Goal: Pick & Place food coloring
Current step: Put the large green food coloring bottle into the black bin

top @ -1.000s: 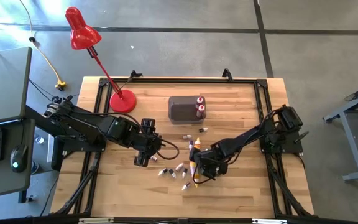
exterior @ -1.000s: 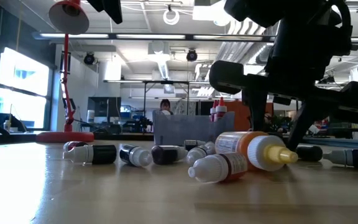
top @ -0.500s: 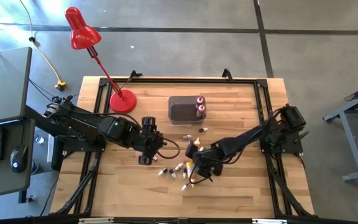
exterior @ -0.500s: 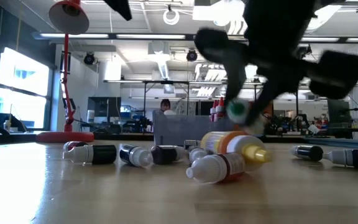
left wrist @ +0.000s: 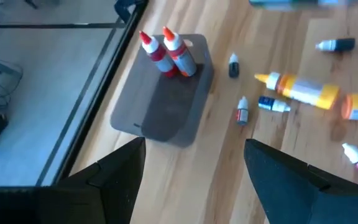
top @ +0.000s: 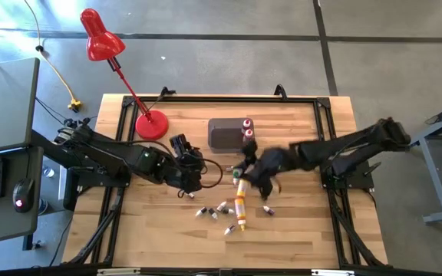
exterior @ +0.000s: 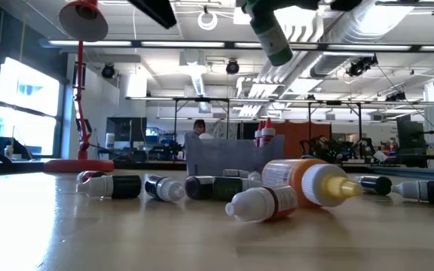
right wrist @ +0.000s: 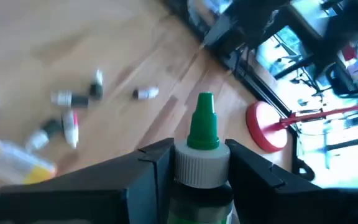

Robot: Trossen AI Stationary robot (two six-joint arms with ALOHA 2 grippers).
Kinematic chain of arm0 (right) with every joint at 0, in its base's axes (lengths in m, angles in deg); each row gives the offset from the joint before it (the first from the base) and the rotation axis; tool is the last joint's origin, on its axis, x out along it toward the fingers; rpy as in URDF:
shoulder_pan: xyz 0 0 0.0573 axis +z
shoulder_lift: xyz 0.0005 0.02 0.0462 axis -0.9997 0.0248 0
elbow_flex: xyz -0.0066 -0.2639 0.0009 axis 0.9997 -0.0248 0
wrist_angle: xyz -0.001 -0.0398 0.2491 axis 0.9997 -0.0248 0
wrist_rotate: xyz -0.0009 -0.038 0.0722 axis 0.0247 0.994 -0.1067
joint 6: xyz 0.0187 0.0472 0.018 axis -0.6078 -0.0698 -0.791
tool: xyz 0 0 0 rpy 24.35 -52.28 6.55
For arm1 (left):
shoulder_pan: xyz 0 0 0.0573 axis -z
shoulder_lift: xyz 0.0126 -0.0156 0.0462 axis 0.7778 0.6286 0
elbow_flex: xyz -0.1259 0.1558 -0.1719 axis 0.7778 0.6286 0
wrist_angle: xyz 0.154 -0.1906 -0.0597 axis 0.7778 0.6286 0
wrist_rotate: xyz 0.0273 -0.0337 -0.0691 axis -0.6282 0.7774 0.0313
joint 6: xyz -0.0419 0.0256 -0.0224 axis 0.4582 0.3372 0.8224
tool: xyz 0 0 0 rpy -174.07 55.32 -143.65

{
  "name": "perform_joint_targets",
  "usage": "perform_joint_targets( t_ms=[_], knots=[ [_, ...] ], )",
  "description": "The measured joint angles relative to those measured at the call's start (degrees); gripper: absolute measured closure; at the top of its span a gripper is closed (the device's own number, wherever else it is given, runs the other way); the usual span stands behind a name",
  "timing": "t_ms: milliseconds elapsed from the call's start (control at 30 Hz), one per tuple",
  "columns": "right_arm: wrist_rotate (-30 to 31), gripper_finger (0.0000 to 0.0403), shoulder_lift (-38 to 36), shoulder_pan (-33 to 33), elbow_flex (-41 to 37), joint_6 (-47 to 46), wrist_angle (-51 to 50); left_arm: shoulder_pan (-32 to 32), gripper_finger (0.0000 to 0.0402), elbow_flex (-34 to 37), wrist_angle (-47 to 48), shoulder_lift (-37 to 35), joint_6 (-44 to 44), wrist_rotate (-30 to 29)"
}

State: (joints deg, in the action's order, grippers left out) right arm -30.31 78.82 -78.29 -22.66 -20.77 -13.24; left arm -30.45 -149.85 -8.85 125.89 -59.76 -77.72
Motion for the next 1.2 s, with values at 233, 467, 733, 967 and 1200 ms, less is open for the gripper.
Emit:
perform_joint_targets(
  t_ms=[233, 467, 733, 967, 1200],
  knots=[
    [-7.26, 0.0284, -1.62, -9.95, -0.02, -3.67, 0.04, 0.04, 0.0133, 10.55, -6.32, -0.29, 2.15, 1.54],
    [-14.91, 0.0288, -0.42, -16.94, -0.02, -6.27, 6.45, 0.06, 0.0133, 15.71, -8.11, -0.74, 8.89, 0.01],
    [-14.97, 0.0285, -8.41, -20.57, -0.02, -7.13, 3.7, 0.06, 0.0133, 15.95, -8.27, -1.65, 11.05, -0.34],
    [-22.74, 0.0285, -17.59, -22.29, -15.73, -13.42, 13.47, 0.8, 0.0133, 15.89, -9.88, -2.27, 15.35, -5.28],
    [-15.44, 0.0283, -17.1, -22.36, -42.73, -13.72, 65.23, 1.7, 0.0133, 15.96, -16.08, -2.19, 14.01, -5.37]
  ],
)
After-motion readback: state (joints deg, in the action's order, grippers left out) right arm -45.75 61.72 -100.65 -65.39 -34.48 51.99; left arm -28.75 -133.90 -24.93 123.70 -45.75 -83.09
